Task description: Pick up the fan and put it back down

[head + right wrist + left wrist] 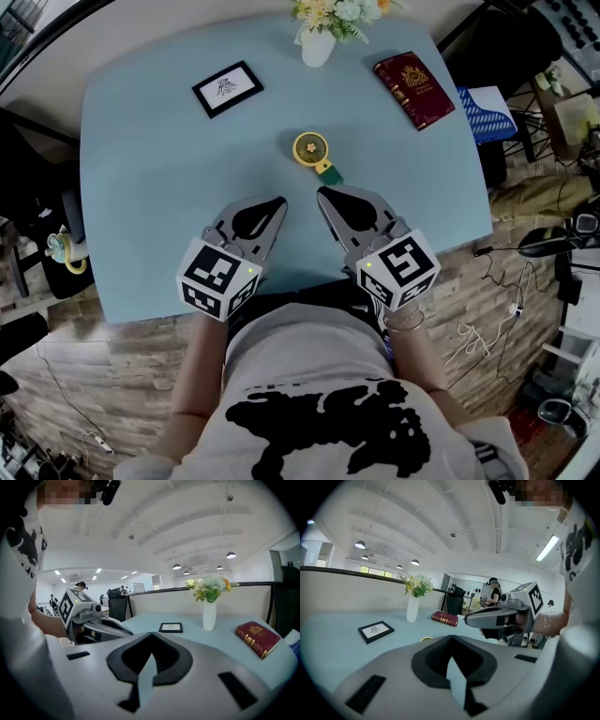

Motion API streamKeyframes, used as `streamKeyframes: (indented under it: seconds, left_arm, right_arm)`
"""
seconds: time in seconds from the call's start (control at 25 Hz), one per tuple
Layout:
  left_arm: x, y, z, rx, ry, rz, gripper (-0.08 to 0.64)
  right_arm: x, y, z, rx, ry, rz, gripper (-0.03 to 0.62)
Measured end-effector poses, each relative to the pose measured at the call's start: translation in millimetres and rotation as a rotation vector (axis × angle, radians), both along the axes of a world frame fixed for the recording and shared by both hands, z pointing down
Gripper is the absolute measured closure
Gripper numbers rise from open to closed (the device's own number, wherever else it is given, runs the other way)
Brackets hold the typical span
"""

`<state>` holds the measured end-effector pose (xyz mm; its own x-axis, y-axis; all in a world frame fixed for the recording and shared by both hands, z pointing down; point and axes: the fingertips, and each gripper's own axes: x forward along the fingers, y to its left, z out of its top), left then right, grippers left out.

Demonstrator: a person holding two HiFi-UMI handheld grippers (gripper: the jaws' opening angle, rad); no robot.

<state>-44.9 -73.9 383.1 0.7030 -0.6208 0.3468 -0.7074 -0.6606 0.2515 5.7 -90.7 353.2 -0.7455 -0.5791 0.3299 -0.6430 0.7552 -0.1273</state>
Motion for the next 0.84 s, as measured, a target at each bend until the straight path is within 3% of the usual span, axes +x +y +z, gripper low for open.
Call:
streamKeyframes:
  seconds: [0.84]
  left_arm:
    - [1.4, 0.2, -0.7, -0.005, 0.007, -0.001, 0.549]
  right_arm:
    - [2.1, 5.0, 13.3, -0.044, -0.007, 0.013, 0.589]
